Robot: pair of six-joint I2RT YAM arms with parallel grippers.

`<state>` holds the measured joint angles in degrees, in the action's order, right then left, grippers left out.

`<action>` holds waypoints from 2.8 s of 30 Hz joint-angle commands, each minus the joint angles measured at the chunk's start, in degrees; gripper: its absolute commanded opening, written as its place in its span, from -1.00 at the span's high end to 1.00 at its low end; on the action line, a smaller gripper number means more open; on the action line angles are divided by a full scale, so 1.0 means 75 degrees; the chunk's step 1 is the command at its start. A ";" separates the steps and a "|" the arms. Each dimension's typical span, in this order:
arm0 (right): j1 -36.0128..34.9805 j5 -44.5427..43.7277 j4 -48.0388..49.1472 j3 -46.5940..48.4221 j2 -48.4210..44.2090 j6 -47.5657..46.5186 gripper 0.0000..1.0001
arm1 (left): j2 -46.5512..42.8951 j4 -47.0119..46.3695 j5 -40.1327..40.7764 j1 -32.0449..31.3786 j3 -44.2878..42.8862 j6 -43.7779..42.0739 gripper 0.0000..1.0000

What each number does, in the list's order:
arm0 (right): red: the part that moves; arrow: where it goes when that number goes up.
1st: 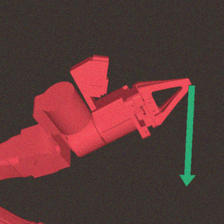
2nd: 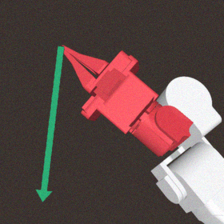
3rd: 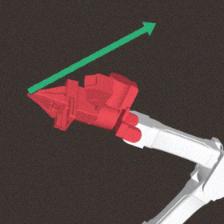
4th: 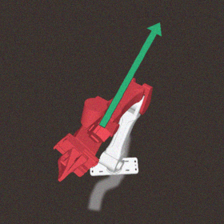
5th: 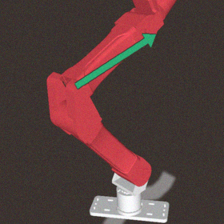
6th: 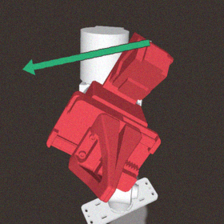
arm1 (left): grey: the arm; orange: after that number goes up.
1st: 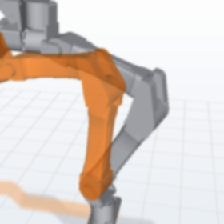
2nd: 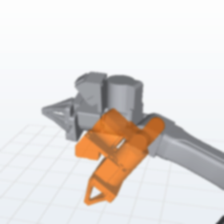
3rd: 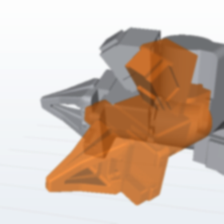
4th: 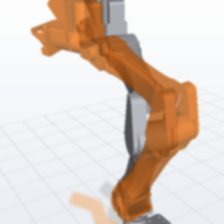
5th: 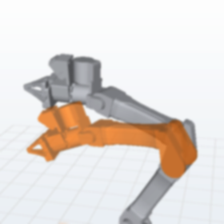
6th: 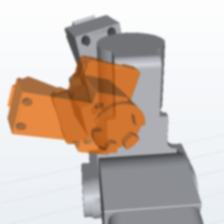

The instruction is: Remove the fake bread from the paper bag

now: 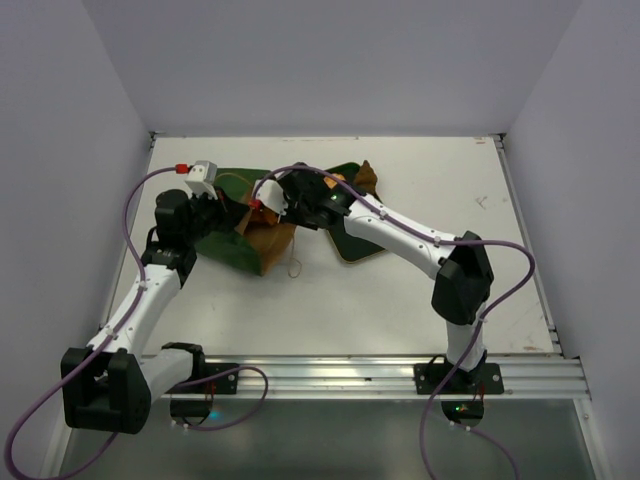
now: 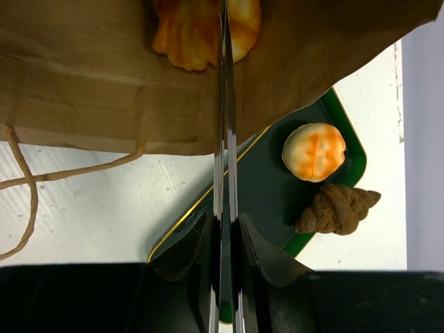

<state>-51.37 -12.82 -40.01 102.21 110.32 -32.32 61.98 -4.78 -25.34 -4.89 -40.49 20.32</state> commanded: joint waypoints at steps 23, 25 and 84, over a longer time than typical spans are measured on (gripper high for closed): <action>0.0053 0.1442 -0.0315 -0.1089 -0.1982 0.0091 0.85 | -0.0283 -0.0395 0.0250 0.0019 -0.0168 -0.0506 1.00; 0.0018 0.1171 0.0012 -0.1265 -0.2007 -0.0109 0.76 | -0.0248 -0.0383 0.0238 0.0019 -0.0203 -0.0436 1.00; -0.1259 -0.2780 0.2054 -0.2449 -0.1350 -0.1680 0.69 | 0.0022 0.0203 0.0520 0.0042 -0.0953 0.0748 1.00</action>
<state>-60.64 -31.97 -23.24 81.12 100.05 -43.48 63.22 -2.00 -21.65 -4.89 -45.50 25.98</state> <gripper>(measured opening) 0.273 0.007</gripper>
